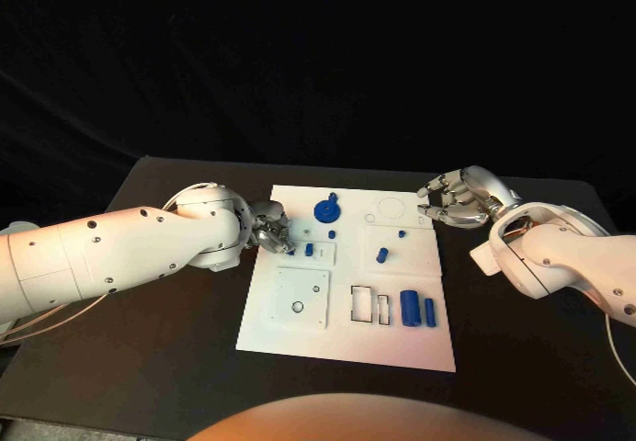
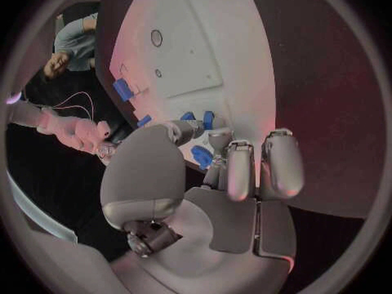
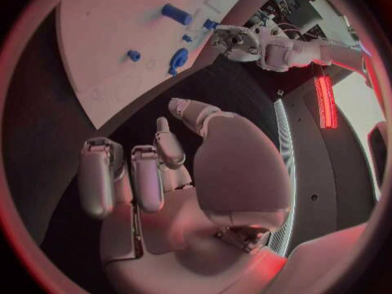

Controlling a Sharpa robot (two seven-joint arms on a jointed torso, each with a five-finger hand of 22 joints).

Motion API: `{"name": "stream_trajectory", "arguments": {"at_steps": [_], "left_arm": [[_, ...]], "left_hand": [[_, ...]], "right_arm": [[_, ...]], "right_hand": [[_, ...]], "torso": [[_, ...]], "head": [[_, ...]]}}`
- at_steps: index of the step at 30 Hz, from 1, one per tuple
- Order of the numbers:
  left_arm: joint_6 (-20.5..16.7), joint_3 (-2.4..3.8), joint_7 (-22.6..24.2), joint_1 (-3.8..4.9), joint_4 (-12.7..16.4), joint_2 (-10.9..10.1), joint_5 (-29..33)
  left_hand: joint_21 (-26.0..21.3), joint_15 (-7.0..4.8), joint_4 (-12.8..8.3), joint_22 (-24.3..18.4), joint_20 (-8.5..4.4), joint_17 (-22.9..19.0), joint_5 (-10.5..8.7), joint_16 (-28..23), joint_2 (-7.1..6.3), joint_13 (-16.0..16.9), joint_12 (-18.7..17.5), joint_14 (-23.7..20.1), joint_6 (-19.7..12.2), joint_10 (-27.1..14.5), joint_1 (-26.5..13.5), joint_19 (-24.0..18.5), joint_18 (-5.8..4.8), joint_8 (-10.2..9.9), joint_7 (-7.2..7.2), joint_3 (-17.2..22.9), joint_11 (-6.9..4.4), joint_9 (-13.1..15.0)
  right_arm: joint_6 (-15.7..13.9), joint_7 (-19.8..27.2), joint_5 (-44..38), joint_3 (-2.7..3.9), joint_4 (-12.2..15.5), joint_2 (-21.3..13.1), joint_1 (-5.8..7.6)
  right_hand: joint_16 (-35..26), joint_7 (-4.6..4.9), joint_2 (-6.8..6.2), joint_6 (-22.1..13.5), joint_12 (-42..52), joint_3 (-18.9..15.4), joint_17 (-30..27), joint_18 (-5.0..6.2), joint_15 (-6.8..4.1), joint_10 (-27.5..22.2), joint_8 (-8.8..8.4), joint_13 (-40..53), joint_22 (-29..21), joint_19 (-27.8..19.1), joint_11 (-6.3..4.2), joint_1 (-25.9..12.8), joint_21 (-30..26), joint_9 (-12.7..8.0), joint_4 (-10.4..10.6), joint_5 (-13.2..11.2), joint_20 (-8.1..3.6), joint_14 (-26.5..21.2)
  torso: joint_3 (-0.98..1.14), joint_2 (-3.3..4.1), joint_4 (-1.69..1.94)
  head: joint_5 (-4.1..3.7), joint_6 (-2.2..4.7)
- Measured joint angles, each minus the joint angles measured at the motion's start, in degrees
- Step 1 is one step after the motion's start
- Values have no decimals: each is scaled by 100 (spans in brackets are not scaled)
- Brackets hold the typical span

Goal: Assemble the parts on the task board

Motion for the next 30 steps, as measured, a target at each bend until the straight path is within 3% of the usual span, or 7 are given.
{"name": "stream_trajectory", "arguments": {"at_steps": [5,6,17,30], "left_arm": [[9,0,-3,0,-14,-1,26],[10,0,-4,0,-17,-1,30],[11,0,-9,-1,-48,5,67],[10,-2,-14,-3,-91,20,95]], "left_hand": [[0,-21,-1,10,0,0,0,0,-19,0,0,22,58,0,-163,0,0,1,-58,32,-1,-11],[0,-21,-151,10,0,0,-1,0,-28,0,0,21,59,0,-180,0,0,1,-59,183,0,-27],[0,-21,-157,9,0,0,-12,0,-29,-7,0,21,82,0,-458,0,0,1,-81,235,0,-37],[0,-21,189,9,0,0,-4,0,-68,0,0,21,180,-1,-715,0,0,-14,-99,-243,0,-72]], "right_arm": [[0,0,0,0,-2,1,0],[0,0,0,0,-3,1,0],[-1,-2,0,0,-4,0,0],[-1,-3,0,0,-5,1,0]], "right_hand": [[0,0,0,0,0,0,0,0,0,0,0,0,0,0,0,0,0,-1,0,0,0,0],[0,0,0,0,0,0,0,0,0,0,0,0,0,0,0,0,0,-1,0,0,0,0],[0,0,24,0,0,0,0,-1,0,0,26,-10,-1,0,0,-24,0,-1,0,0,0,0],[0,0,24,0,0,0,0,0,0,0,25,-10,4,0,0,-24,0,-2,0,0,0,0]], "torso": [[2,-2,0],[1,-2,0],[4,-1,-3],[7,4,-4]], "head": [[-1,-6],[-1,-7],[-8,-8],[-18,-24]]}}
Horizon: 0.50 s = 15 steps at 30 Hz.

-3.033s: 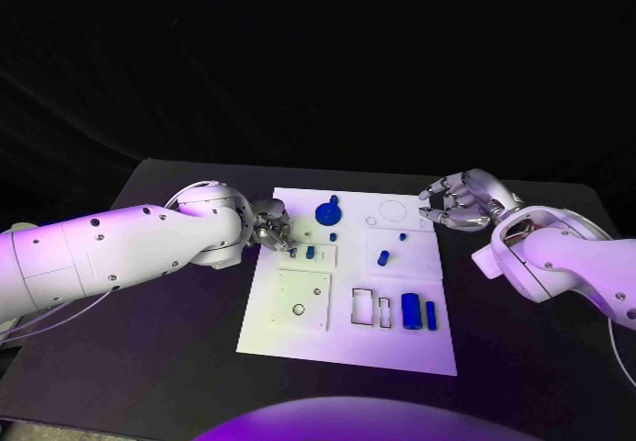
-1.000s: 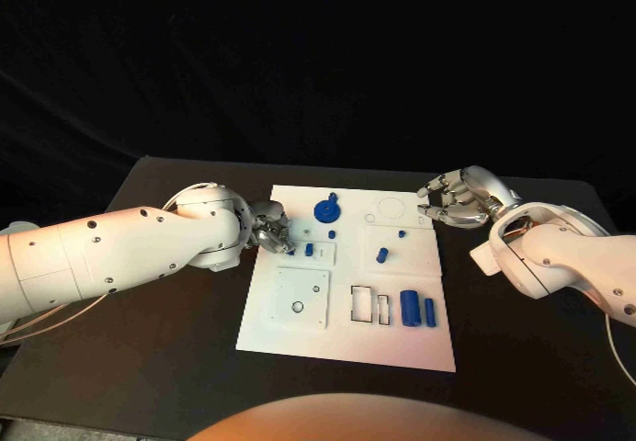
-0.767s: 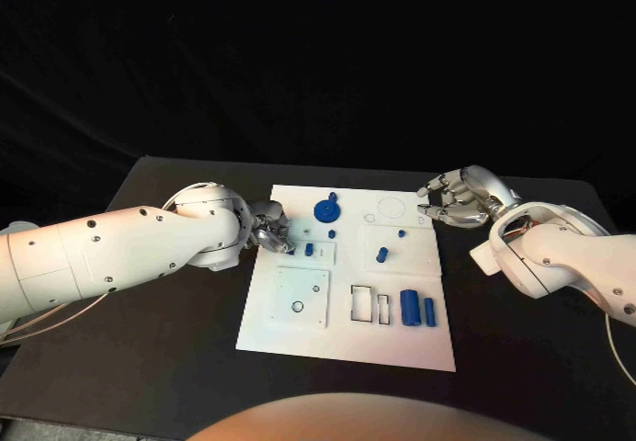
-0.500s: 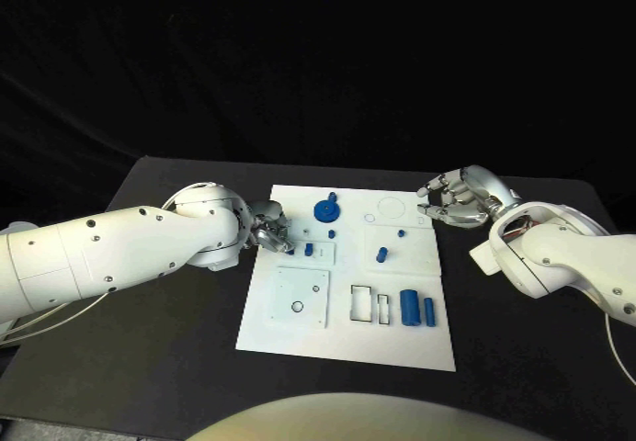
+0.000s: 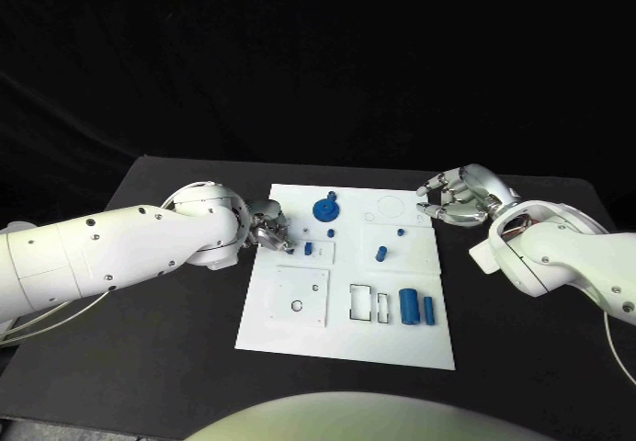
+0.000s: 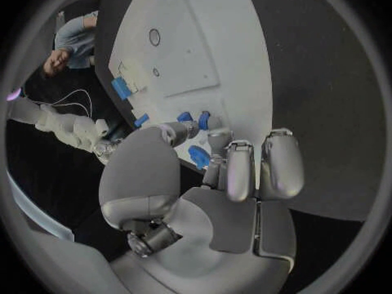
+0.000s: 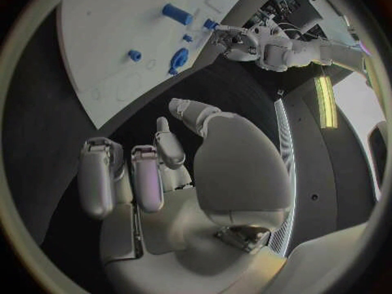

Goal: Assemble the parts on the task board

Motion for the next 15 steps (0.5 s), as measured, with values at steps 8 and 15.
{"name": "stream_trajectory", "arguments": {"at_steps": [8,15], "left_arm": [[0,0,-1,0,-11,7,13],[0,0,-4,0,-32,8,21]], "left_hand": [[0,0,88,0,0,0,7,0,23,4,0,0,21,0,-116,0,0,-16,20,-324,0,-23],[0,0,110,3,0,0,7,0,105,4,0,0,21,0,-197,0,0,-30,20,-502,0,-35]], "right_arm": [[0,0,0,0,-2,2,0],[-1,0,0,0,-3,3,0]], "right_hand": [[0,0,0,0,0,0,0,0,0,0,-1,0,-1,0,0,0,0,0,0,0,0,0],[0,0,0,0,0,0,0,0,0,0,-1,0,-1,0,0,0,0,1,0,0,0,0]], "torso": [[-1,1,-1],[-2,-4,1]], "head": [[-4,-13],[-8,-24]]}}
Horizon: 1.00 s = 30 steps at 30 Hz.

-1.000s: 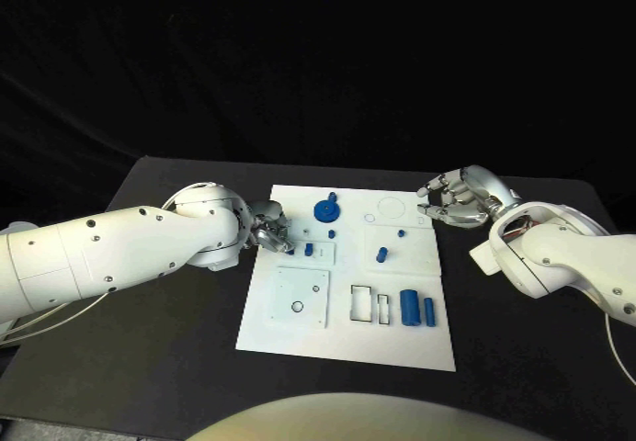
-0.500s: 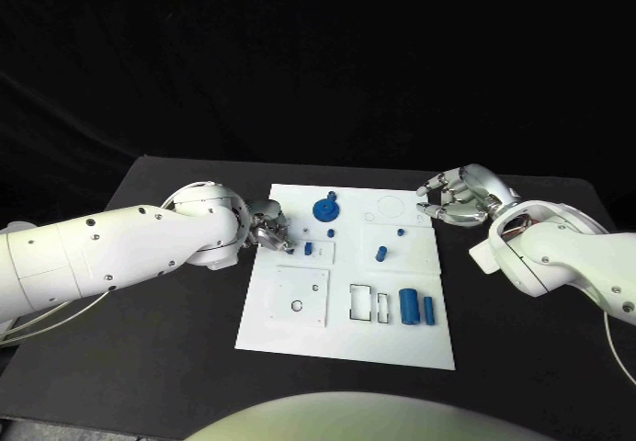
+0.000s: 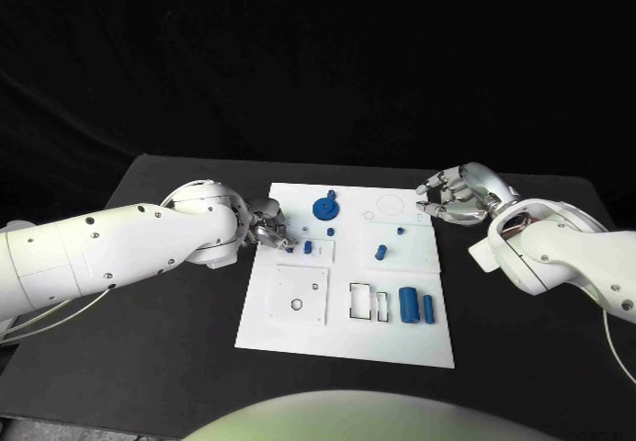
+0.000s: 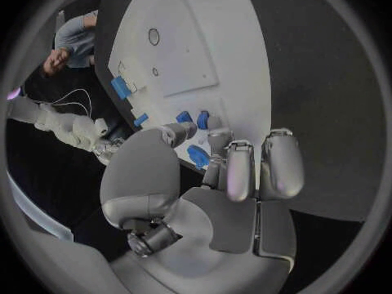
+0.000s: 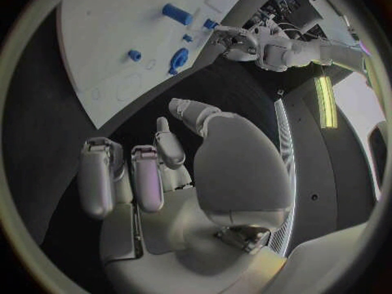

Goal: Assemble the parts on the task board

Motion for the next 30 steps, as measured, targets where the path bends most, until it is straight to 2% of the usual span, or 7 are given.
{"name": "stream_trajectory", "arguments": {"at_steps": [11,14,21,26,30], "left_arm": [[2,0,-2,0,-5,-3,6],[2,0,-2,0,-5,-5,7],[-4,2,-2,0,0,-12,42],[-13,2,-2,0,7,-20,99],[-24,2,0,0,21,-26,176]], "left_hand": [[0,0,-24,5,0,0,21,0,61,9,0,0,0,0,61,0,0,-28,0,-24,0,-5],[0,0,-57,5,0,0,21,0,139,14,0,0,-1,0,139,0,0,-28,0,9,0,-11],[0,0,-74,4,0,0,43,0,140,16,0,0,-1,0,187,0,-1,-28,0,26,0,-10],[0,0,-121,4,-20,0,46,0,137,16,0,0,-1,0,373,21,0,-28,0,193,0,-10],[0,0,-219,4,-20,0,38,0,127,0,0,0,-47,-23,575,20,0,-28,-1,533,-22,6]], "right_arm": [[0,0,0,0,0,-2,0],[0,-1,0,0,0,-2,0],[0,-2,0,0,-1,-3,0],[0,-3,0,0,-1,-2,0],[0,-5,0,0,-1,-2,0]], "right_hand": [[0,0,0,0,0,0,2,0,0,0,0,0,-1,0,0,0,0,4,0,0,0,0],[0,0,0,0,0,0,5,0,0,0,-1,0,-1,0,0,0,0,3,0,0,0,0],[0,0,0,0,0,0,4,0,0,0,-1,0,-1,0,0,0,0,3,0,0,0,0],[0,1,0,-4,0,0,4,0,0,0,-1,0,-2,0,0,0,0,3,0,0,0,0],[0,-3,0,-39,0,0,4,0,0,0,-1,0,-2,0,0,0,0,3,0,0,0,0]], "torso": [[-4,-1,2],[-5,-1,2],[-6,-1,3],[-7,-1,3],[-8,0,3]], "head": [[-1,-1],[-1,-1],[-1,-3],[-1,-7],[-4,-8]]}}
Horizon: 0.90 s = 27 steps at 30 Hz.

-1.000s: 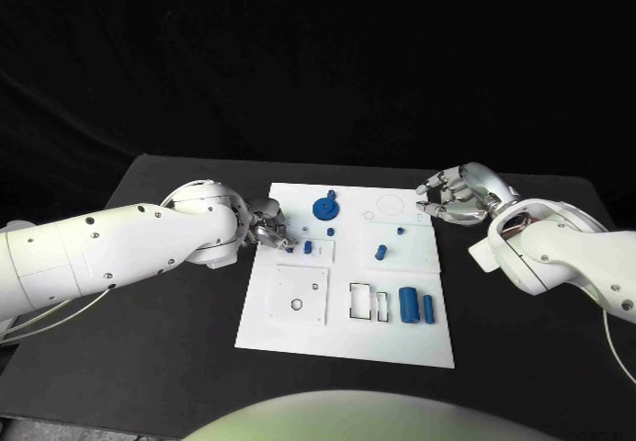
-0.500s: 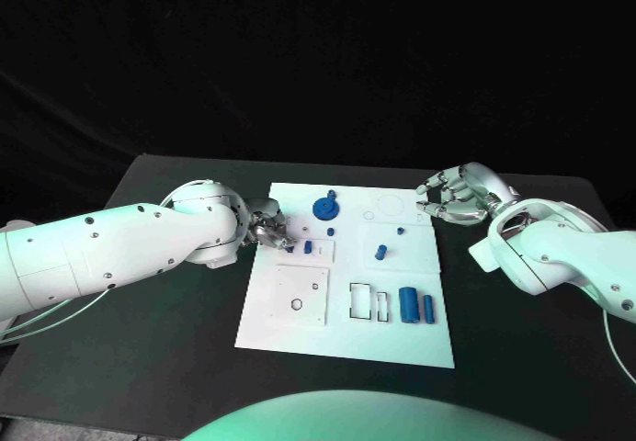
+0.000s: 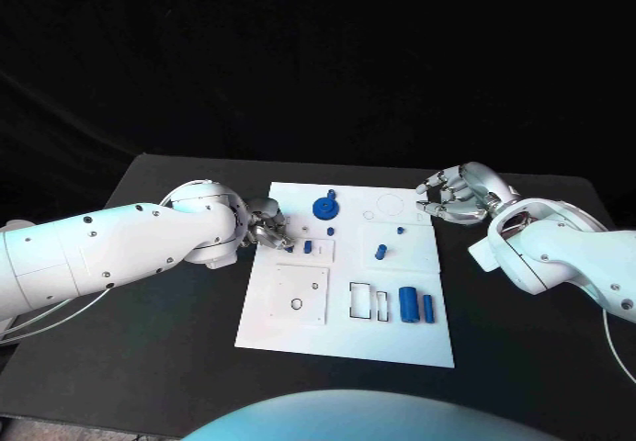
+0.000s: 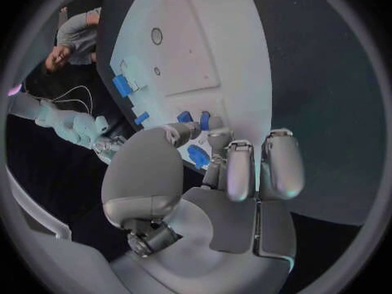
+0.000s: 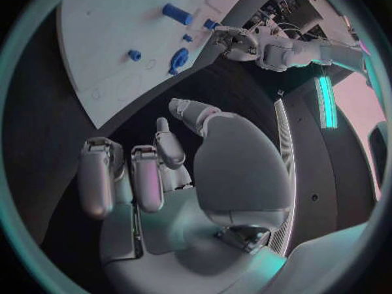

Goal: Assemble the parts on the task board

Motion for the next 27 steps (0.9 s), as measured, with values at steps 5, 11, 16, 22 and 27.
{"name": "stream_trajectory", "arguments": {"at_steps": [5,11,16,22,27], "left_arm": [[-22,1,7,0,16,-4,131],[-37,4,21,1,21,-21,369],[-35,25,42,3,-9,-45,535],[28,62,80,82,-106,-46,687],[265,78,132,220,-269,33,778]], "left_hand": [[0,0,-49,-2,0,0,-13,0,-7,-34,0,0,-89,0,169,0,0,80,11,262,1,71],[-6,0,-29,-39,0,0,-43,-22,70,-100,-56,0,-151,-21,264,0,0,101,35,283,22,115],[-25,0,-27,-57,0,0,-221,-22,123,-118,-64,0,-192,-34,316,0,0,131,71,285,34,143],[-25,0,-27,-67,21,0,-448,-22,138,-152,-64,0,-227,-63,331,-21,0,131,83,285,63,178],[-44,0,-27,-71,21,0,-687,-22,176,-188,-86,0,-245,-105,370,-21,0,130,85,285,62,179]], "right_arm": [[0,-4,0,0,0,0,0],[0,-8,-1,0,-2,0,0],[0,-12,-1,0,-5,3,-1],[0,-15,-1,0,-11,6,-1],[0,-17,-1,0,-15,12,-1]], "right_hand": [[0,0,0,0,0,0,0,0,0,0,0,0,0,0,0,0,0,0,0,0,0,0],[0,0,0,0,0,0,-1,0,0,0,0,0,0,0,0,0,0,-1,0,0,0,0],[0,0,0,0,0,0,-1,0,0,0,0,0,-1,0,0,0,0,-1,0,0,0,0],[0,0,0,0,0,0,-1,0,0,0,0,0,-1,0,0,0,0,-2,0,0,0,0],[0,0,0,0,0,0,-2,0,0,0,0,1,-1,0,0,0,0,-2,0,0,0,0]], "torso": [[0,0,0],[2,0,0],[3,1,0],[7,2,-2],[7,3,-4]], "head": [[-6,-1],[-8,-5],[-12,-12],[-14,-15],[-18,-22]]}}
